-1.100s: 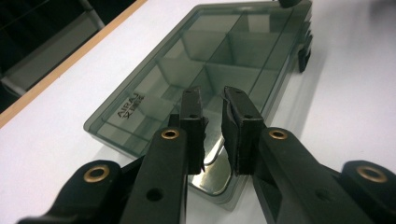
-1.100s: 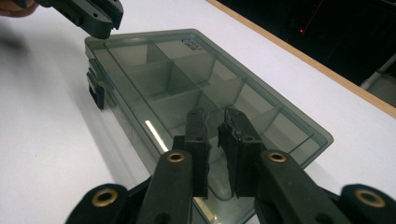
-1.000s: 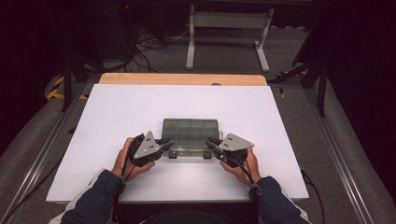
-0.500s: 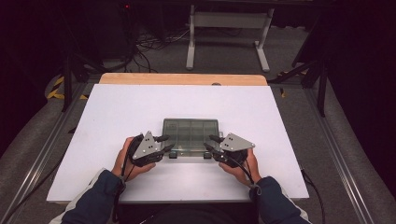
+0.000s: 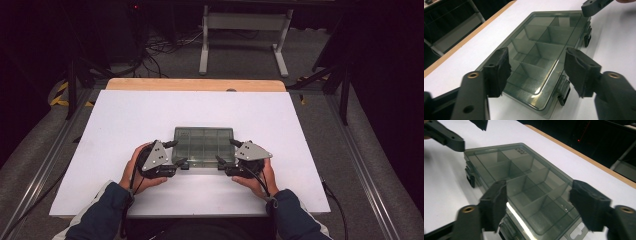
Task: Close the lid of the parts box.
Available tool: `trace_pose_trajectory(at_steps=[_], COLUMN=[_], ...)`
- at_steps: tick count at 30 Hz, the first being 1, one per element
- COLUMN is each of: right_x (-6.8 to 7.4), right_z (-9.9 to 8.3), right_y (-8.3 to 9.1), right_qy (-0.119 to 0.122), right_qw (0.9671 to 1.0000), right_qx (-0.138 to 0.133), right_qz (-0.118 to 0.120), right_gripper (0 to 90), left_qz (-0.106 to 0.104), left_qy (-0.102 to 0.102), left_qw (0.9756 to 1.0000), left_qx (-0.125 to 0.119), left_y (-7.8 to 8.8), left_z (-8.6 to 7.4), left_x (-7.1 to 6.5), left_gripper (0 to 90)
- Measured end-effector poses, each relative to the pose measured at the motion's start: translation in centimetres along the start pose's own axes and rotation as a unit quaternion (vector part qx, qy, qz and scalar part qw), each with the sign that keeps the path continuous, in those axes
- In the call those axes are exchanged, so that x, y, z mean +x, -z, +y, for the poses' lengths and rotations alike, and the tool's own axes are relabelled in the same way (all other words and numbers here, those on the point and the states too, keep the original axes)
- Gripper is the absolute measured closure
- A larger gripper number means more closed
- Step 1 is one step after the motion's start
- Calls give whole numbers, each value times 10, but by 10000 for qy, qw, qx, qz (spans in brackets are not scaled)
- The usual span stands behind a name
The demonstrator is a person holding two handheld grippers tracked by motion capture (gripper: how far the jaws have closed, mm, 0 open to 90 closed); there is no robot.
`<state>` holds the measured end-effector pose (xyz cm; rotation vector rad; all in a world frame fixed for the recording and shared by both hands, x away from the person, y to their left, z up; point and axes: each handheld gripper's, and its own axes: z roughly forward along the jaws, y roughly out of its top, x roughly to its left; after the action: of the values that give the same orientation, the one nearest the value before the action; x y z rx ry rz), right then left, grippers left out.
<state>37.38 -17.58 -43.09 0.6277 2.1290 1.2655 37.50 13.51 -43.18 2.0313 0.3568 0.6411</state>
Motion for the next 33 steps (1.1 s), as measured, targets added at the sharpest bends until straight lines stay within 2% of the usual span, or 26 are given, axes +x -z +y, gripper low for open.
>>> trace_pose_trajectory(at_steps=[7,13,20,33], right_x=[2,3,2,3], right_z=[0,0,-1,2], right_y=[-2,-3,-4,-2], right_qy=[-13,-4,-39,56], right_qw=[10000,9999,9999,9997], right_qx=[-13,20,32,15], right_qz=[-74,-123,-150,-232], right_gripper=[157,97,71,76], left_qz=[6,-28,-35,35], left_qy=[56,70,87,84], left_qw=[10000,10000,10000,9999], left_qx=[-28,-40,29,-68], left_y=[0,0,-1,4], left_z=[0,0,-1,0], left_x=[0,0,1,3], left_gripper=[263,228,161,108])
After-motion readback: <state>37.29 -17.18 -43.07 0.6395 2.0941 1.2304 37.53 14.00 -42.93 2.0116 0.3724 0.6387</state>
